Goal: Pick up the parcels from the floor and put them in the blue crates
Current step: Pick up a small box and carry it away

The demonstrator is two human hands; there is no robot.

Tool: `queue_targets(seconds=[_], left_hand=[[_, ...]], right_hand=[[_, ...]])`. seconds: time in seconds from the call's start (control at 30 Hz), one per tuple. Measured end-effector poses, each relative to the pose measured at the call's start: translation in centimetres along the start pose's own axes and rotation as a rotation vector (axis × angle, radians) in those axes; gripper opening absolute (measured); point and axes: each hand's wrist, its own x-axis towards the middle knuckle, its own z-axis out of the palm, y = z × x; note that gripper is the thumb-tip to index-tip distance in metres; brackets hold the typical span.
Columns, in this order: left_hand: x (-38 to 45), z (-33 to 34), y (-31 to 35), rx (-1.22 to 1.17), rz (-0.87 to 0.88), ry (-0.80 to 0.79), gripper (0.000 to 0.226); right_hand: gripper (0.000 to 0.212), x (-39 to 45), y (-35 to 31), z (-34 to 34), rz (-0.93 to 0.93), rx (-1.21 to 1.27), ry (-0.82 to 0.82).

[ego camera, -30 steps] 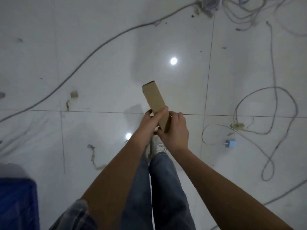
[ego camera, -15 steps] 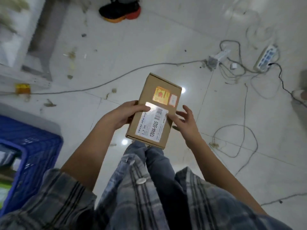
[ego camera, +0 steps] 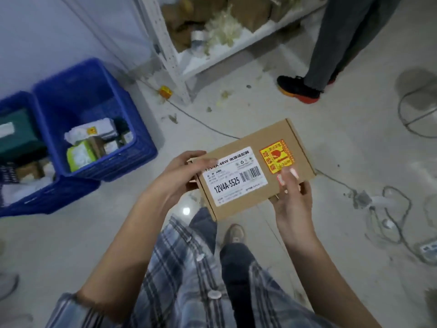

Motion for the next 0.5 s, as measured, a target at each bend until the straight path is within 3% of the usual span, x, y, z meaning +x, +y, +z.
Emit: queue_targets(seconds=[0.1, 0.23, 0.4, 0.5], left_hand=[[-2.7, -1.7, -2.5, -0.272, 0.018, 0.148, 0.035], [-5.6, -4.1, -4.4, -0.404, 0.130, 0.306, 0.036], [-7.9, -10.8, -5.0, -0.499, 0.223, 0.464, 0.026], [-8.8, -15.7, -5.8, -0.520, 0.263, 0.529, 0.020]], right_hand=[[0.050, -0.9, 1.2, 3.2, 0.079, 0.004, -0.016], [0.049, -1.4, 2.7, 7.3, 0.159, -0.096, -0.176], [0.032, -0.4, 4.3, 12.1, 0.194, -0.376, -0.376], [0.028, 0.1, 5.8, 15.8, 0.163, -0.685, -0.577]])
